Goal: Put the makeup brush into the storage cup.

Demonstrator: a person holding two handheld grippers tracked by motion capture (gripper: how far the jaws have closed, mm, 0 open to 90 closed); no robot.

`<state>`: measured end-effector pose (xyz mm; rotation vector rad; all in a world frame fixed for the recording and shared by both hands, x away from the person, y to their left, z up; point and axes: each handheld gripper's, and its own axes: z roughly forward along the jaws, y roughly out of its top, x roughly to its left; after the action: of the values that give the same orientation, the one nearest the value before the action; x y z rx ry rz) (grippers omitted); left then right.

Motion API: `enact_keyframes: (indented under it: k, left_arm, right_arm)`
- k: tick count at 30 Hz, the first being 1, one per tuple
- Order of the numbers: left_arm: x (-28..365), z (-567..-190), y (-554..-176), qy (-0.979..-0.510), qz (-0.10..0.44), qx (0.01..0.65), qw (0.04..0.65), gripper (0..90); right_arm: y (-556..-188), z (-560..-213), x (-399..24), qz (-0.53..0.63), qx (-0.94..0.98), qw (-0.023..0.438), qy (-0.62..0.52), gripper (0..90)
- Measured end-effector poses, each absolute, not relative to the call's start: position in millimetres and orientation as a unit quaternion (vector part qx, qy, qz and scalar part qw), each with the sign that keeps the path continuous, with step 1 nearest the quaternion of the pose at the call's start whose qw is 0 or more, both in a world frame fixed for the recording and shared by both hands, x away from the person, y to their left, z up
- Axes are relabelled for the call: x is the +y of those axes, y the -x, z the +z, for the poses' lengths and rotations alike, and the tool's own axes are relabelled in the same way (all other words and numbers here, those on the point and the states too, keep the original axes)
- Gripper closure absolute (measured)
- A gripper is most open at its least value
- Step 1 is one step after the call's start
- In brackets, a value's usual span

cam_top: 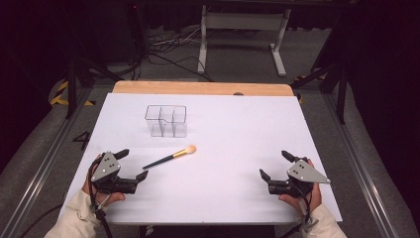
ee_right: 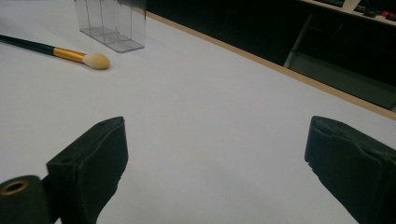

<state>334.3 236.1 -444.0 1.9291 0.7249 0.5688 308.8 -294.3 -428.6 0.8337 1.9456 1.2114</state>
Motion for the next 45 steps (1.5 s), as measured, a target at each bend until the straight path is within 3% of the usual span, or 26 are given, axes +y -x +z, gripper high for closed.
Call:
enact_keyframes:
  k: [14,19,29,35,40,45]
  left_arm:
    - [235,-436,-337,-0.795,0.242,0.288,0.477,5.7]
    - [232,-427,-348,-0.819,0.234,0.288,0.437,6.0]
    - [209,-408,-384,-0.868,0.162,0.278,0.380,10.6]
    - [176,-398,-414,-0.905,0.136,0.269,0.300,10.2]
    - [148,-398,-434,-0.940,0.108,0.239,0.216,15.9]
    - [132,-403,-442,-0.955,0.078,0.222,0.180,16.8]
  right_arm:
    - [-308,-431,-297,0.456,0.753,0.348,-0.321,5.6]
    - [-310,-432,-297,0.446,0.759,0.343,-0.327,5.6]
    - [-311,-434,-297,0.441,0.769,0.329,-0.326,5.6]
    - [-313,-435,-298,0.440,0.772,0.318,-0.331,6.5]
    - [-314,-438,-296,0.431,0.781,0.309,-0.328,6.7]
    - [-315,-440,-295,0.425,0.787,0.303,-0.329,6.7]
